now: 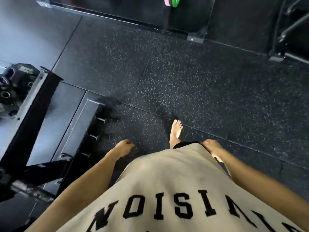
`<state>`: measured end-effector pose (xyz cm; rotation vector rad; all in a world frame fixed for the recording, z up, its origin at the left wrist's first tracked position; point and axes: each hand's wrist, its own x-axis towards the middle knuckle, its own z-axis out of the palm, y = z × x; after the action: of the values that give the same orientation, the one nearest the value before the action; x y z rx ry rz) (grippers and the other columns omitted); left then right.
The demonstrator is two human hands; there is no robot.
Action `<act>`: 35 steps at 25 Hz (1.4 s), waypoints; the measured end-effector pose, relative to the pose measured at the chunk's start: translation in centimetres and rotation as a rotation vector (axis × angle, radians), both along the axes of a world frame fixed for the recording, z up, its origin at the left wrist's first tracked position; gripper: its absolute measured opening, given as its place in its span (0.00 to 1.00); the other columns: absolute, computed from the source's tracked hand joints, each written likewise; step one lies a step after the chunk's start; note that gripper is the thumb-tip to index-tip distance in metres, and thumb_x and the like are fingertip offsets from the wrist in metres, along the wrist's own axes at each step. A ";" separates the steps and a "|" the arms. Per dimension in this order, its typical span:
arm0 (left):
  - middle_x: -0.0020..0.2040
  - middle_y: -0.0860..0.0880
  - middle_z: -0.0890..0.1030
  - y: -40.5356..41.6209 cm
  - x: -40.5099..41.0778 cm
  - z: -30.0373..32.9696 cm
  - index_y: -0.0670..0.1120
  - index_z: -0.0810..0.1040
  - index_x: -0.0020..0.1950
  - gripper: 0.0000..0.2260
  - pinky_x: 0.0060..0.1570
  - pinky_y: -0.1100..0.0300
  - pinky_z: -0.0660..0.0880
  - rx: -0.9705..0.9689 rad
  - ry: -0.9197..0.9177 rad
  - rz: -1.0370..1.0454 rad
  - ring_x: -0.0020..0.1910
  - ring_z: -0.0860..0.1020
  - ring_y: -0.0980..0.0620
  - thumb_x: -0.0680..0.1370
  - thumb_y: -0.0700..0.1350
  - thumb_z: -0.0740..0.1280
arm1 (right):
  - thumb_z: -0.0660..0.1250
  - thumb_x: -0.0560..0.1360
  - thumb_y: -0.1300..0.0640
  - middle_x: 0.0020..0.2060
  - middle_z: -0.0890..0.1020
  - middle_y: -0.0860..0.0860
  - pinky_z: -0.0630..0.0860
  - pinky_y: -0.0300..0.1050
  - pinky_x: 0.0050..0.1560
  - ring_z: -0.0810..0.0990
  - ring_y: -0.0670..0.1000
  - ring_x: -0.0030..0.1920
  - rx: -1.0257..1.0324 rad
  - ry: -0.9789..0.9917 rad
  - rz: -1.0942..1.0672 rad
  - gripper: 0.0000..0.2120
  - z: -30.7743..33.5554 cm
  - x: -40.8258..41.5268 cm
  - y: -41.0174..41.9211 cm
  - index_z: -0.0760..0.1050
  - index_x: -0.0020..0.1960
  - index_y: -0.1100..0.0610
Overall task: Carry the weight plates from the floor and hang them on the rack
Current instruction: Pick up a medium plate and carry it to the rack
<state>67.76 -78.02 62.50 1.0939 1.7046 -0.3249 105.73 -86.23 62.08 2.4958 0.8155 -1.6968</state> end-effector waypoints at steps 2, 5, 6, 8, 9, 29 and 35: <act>0.52 0.38 0.81 4.5 0.3 0.1 0.40 0.79 0.58 0.11 0.45 0.53 0.76 -0.002 0.007 0.151 0.45 0.78 0.42 0.80 0.45 0.65 | 0.64 0.79 0.57 0.36 0.75 0.57 0.66 0.44 0.37 0.73 0.54 0.36 -0.029 0.017 0.039 0.10 1.2 1.8 8.4 0.75 0.39 0.59; 0.53 0.36 0.81 11.1 0.6 1.2 0.41 0.79 0.54 0.11 0.50 0.47 0.79 0.039 0.008 0.408 0.45 0.80 0.40 0.80 0.48 0.64 | 0.63 0.77 0.59 0.32 0.74 0.53 0.61 0.39 0.32 0.68 0.50 0.29 -0.028 0.003 0.080 0.07 2.9 3.2 21.1 0.71 0.40 0.56; 0.54 0.36 0.80 13.1 0.7 1.8 0.42 0.78 0.55 0.11 0.51 0.47 0.79 0.055 0.000 0.474 0.48 0.80 0.39 0.80 0.48 0.63 | 0.63 0.78 0.59 0.33 0.75 0.53 0.62 0.39 0.32 0.69 0.49 0.30 -0.016 -0.003 0.129 0.07 3.4 3.1 25.0 0.72 0.41 0.55; 0.57 0.41 0.79 16.3 0.8 1.7 0.43 0.77 0.59 0.12 0.54 0.49 0.79 0.041 -0.006 0.567 0.56 0.79 0.41 0.81 0.49 0.62 | 0.64 0.79 0.56 0.37 0.78 0.53 0.67 0.39 0.33 0.73 0.50 0.33 0.010 0.003 0.223 0.06 3.9 2.6 31.6 0.74 0.44 0.56; 0.59 0.42 0.78 18.3 0.6 0.9 0.42 0.76 0.61 0.14 0.55 0.50 0.79 0.023 -0.003 0.603 0.58 0.78 0.42 0.81 0.49 0.62 | 0.64 0.79 0.55 0.38 0.79 0.53 0.69 0.40 0.33 0.74 0.50 0.35 0.013 0.001 0.271 0.06 3.6 1.9 35.4 0.75 0.45 0.56; 0.58 0.39 0.80 63.7 -24.8 0.8 0.41 0.76 0.63 0.15 0.51 0.50 0.77 -0.036 0.012 0.995 0.54 0.80 0.40 0.82 0.48 0.60 | 0.65 0.79 0.56 0.38 0.80 0.52 0.72 0.43 0.36 0.77 0.52 0.39 0.082 0.047 1.085 0.05 2.9 -41.6 101.3 0.77 0.46 0.57; 0.62 0.42 0.79 68.9 -32.5 2.8 0.43 0.78 0.61 0.14 0.56 0.54 0.74 0.003 0.125 1.339 0.59 0.77 0.42 0.82 0.49 0.62 | 0.65 0.79 0.53 0.43 0.83 0.54 0.76 0.49 0.45 0.80 0.54 0.44 0.053 0.038 1.434 0.07 4.1 -58.7 112.9 0.77 0.46 0.55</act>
<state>35.28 -9.16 65.33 -0.2252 2.1508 0.4708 47.00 26.71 66.14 1.0955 1.9133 -1.0715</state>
